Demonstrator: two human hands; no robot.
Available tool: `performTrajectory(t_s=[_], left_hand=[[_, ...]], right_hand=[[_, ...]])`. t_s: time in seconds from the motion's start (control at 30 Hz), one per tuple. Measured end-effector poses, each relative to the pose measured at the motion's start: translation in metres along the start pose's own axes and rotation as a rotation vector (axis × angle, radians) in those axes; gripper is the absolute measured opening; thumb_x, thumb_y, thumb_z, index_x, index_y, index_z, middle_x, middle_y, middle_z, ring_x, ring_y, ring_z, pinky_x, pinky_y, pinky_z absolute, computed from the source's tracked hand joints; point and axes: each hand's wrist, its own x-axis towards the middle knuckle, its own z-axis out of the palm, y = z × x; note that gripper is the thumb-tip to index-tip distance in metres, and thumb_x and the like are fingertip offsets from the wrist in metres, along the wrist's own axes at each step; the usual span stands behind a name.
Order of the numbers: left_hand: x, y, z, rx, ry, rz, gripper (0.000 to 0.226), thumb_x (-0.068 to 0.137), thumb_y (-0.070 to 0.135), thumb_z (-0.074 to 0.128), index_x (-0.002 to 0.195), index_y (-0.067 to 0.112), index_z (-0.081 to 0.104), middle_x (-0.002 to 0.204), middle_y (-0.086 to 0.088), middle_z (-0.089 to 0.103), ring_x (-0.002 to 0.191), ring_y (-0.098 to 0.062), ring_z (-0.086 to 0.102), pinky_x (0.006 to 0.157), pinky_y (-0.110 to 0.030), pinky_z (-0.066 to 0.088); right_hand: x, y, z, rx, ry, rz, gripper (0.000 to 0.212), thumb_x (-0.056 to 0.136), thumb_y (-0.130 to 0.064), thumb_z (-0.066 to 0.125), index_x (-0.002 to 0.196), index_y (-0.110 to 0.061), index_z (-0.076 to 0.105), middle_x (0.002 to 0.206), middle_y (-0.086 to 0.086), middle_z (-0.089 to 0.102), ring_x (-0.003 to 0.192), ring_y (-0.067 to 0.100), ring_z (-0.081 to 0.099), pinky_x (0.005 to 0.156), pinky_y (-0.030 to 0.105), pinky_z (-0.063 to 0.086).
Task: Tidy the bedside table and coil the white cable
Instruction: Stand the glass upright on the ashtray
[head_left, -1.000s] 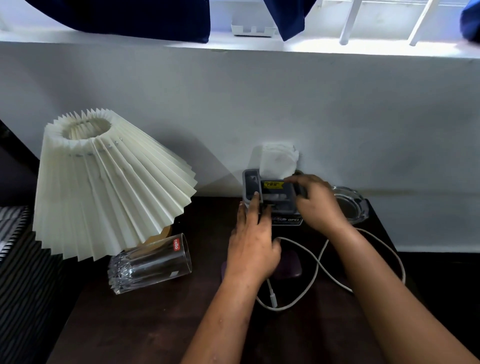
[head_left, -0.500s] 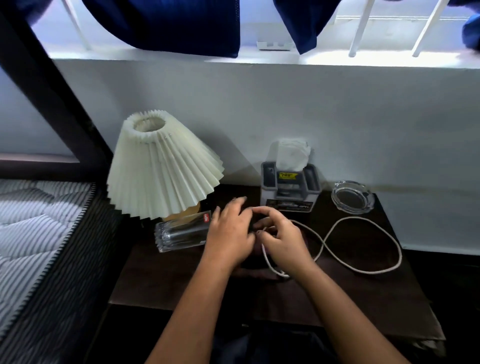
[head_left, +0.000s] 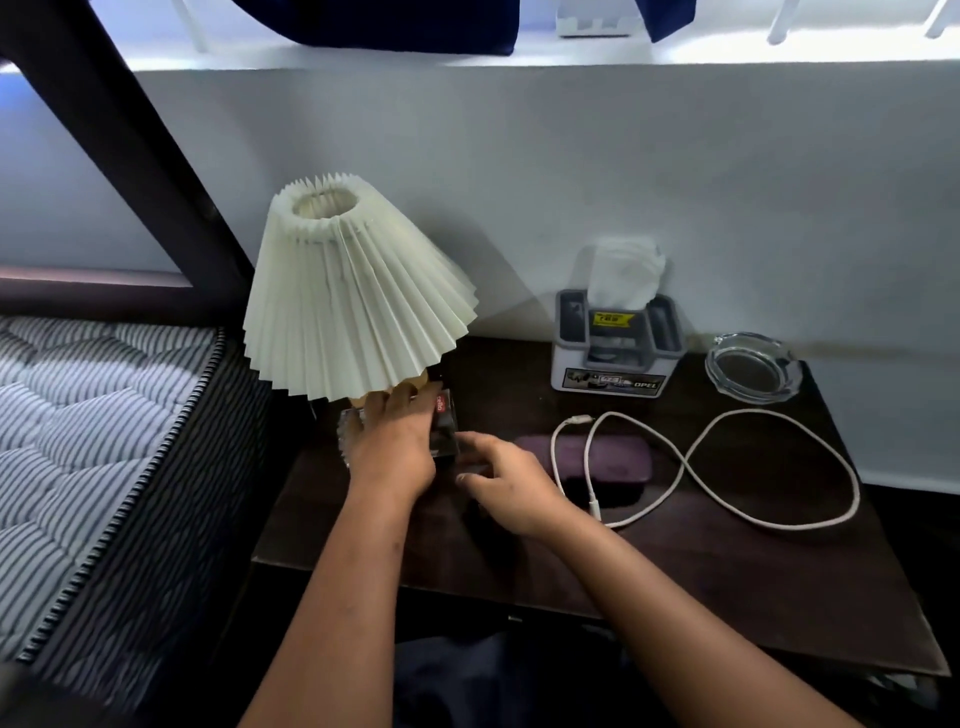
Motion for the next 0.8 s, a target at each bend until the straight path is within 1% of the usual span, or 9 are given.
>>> performTrajectory(t_s=[0.1, 0.2, 0.27, 0.43, 0.5, 0.6, 0.7, 0.77, 0.8], left_hand=[[0.007, 0.003, 0.003, 0.04, 0.016, -0.016, 0.066, 0.078, 0.019, 0.063, 0.137, 0.027, 0.033, 0.141, -0.004, 0.038, 0.132, -0.032, 0.031, 0.11, -0.051, 0.027], [0.01, 0.009, 0.005, 0.045, -0.023, -0.033, 0.07, 0.074, 0.019, 0.067, 0.135, 0.02, 0.033, 0.138, -0.008, 0.036, 0.132, -0.03, 0.034, 0.109, -0.051, 0.028], [0.01, 0.013, 0.006, 0.052, -0.022, -0.033, 0.073, 0.071, 0.02, 0.07, 0.134, 0.018, 0.033, 0.137, -0.009, 0.037, 0.13, -0.029, 0.038, 0.107, -0.05, 0.031], [0.004, 0.039, -0.008, -0.07, 0.024, -0.106, 0.074, 0.069, 0.036, 0.073, 0.129, 0.017, 0.033, 0.132, -0.009, 0.045, 0.125, -0.029, 0.042, 0.096, -0.045, 0.038], [-0.002, 0.051, -0.017, -0.151, 0.04, -0.139, 0.075, 0.068, 0.042, 0.073, 0.126, 0.014, 0.034, 0.129, -0.01, 0.047, 0.122, -0.03, 0.044, 0.093, -0.045, 0.04], [-0.009, 0.066, -0.031, -0.35, 0.112, -0.126, 0.074, 0.059, 0.039, 0.077, 0.116, 0.011, 0.04, 0.122, -0.013, 0.05, 0.118, -0.034, 0.047, 0.09, -0.044, 0.042], [-0.011, 0.083, -0.041, -0.53, 0.117, -0.077, 0.073, 0.055, 0.034, 0.079, 0.114, 0.012, 0.042, 0.12, -0.011, 0.049, 0.117, -0.031, 0.046, 0.091, -0.04, 0.041], [-0.014, 0.098, -0.043, -0.58, 0.105, -0.046, 0.073, 0.055, 0.033, 0.08, 0.114, 0.013, 0.042, 0.118, -0.009, 0.048, 0.113, -0.029, 0.048, 0.087, -0.039, 0.042], [-0.015, 0.104, -0.043, -0.602, 0.097, -0.034, 0.074, 0.055, 0.034, 0.08, 0.115, 0.014, 0.042, 0.118, -0.008, 0.048, 0.111, -0.029, 0.049, 0.086, -0.038, 0.042]], right_hand=[[0.003, -0.001, 0.001, 0.013, -0.012, 0.015, 0.049, 0.086, -0.015, 0.058, 0.134, -0.021, 0.049, 0.127, 0.002, 0.062, 0.119, 0.016, 0.054, 0.095, 0.02, 0.039], [0.003, 0.002, 0.001, 0.041, -0.03, 0.037, 0.049, 0.085, -0.015, 0.058, 0.133, -0.021, 0.049, 0.127, 0.003, 0.062, 0.119, 0.016, 0.055, 0.101, 0.026, 0.042], [0.002, 0.004, 0.0, 0.066, -0.018, 0.039, 0.047, 0.084, -0.015, 0.059, 0.131, -0.022, 0.051, 0.123, 0.003, 0.064, 0.116, 0.015, 0.057, 0.1, 0.027, 0.044], [-0.008, 0.001, -0.02, 0.088, 0.061, -0.009, 0.042, 0.083, -0.008, 0.053, 0.122, -0.024, 0.055, 0.11, -0.002, 0.068, 0.092, 0.008, 0.059, 0.073, 0.012, 0.043], [-0.012, 0.002, -0.034, 0.062, 0.131, -0.055, 0.048, 0.08, -0.006, 0.051, 0.123, -0.026, 0.053, 0.105, -0.003, 0.068, 0.088, 0.006, 0.058, 0.073, 0.013, 0.04], [-0.015, 0.007, -0.055, 0.151, 0.189, -0.1, 0.076, 0.075, -0.003, 0.055, 0.139, -0.035, 0.03, 0.1, -0.008, 0.065, 0.071, 0.0, 0.058, 0.07, 0.016, 0.043], [-0.015, 0.015, -0.076, 0.248, 0.227, -0.134, 0.092, 0.071, -0.001, 0.052, 0.146, -0.039, 0.013, 0.11, -0.008, 0.061, 0.082, -0.002, 0.062, 0.073, 0.017, 0.044], [-0.019, 0.019, -0.091, 0.338, 0.193, -0.132, 0.089, 0.074, 0.008, 0.047, 0.147, -0.032, 0.016, 0.122, 0.0, 0.057, 0.088, 0.0, 0.06, 0.076, 0.023, 0.048], [-0.021, 0.02, -0.098, 0.376, 0.162, -0.129, 0.086, 0.075, 0.012, 0.046, 0.147, -0.028, 0.02, 0.128, 0.004, 0.054, 0.094, 0.006, 0.06, 0.081, 0.03, 0.049]])
